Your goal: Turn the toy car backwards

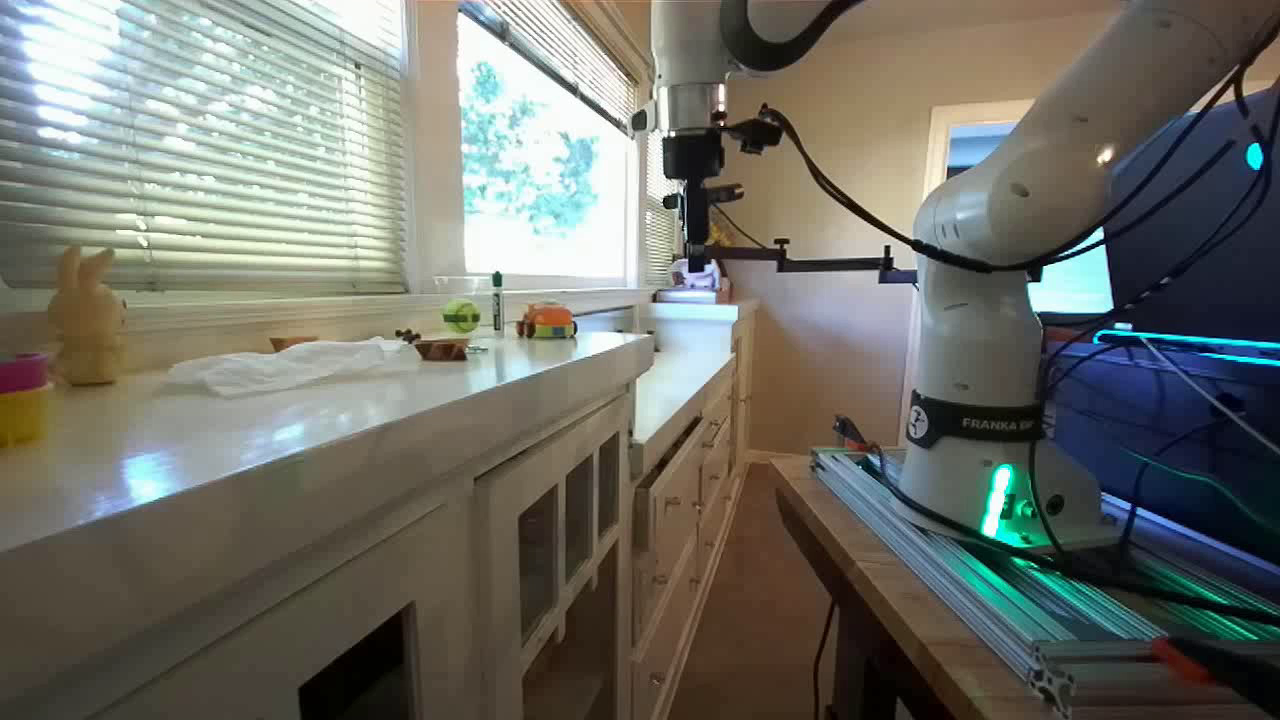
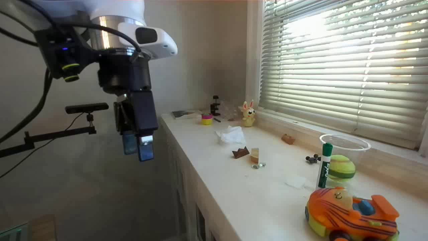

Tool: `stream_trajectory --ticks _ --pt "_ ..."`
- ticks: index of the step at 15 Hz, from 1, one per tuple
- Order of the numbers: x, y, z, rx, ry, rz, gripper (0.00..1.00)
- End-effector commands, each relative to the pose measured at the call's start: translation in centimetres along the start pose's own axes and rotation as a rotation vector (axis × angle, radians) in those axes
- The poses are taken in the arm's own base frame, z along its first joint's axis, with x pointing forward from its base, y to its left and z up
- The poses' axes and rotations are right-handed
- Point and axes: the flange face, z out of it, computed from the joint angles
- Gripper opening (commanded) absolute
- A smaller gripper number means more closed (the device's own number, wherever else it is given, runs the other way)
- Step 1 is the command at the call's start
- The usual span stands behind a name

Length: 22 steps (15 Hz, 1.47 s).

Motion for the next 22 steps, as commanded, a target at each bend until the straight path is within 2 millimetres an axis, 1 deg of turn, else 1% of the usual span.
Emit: stream_trajectory --ticks 1,9,11,12,13,16,18,19,20,21,22 --pt "0.0 0.0 -0.1 0.0 -0.001 0.0 1.0" --pt "0.0 0.0 -0.1 0.0 -0.001 0.0 1.0" --pt "0.2 1.8 0.6 0.019 -0.046 0.108 1.0" --pt "-0.4 4.1 1.3 0.053 -0.059 0.176 1.0" --pt "-1.0 5.6 1.8 0.065 -0.059 0.224 1.0" --pt "-3.6 11.1 3.6 0.149 -0.063 0.376 1.0" --pt "-4.8 14.2 4.3 0.199 -0.033 0.485 1.0" --pt "-5.1 15.4 4.4 0.216 -0.009 0.534 1.0" --pt "-5.3 16.4 4.4 0.227 0.016 0.578 1.0" --pt "-5.1 17.1 4.5 0.23 0.015 0.595 1.0" --pt "-6.0 15.5 4.7 0.21 0.002 0.531 1.0"
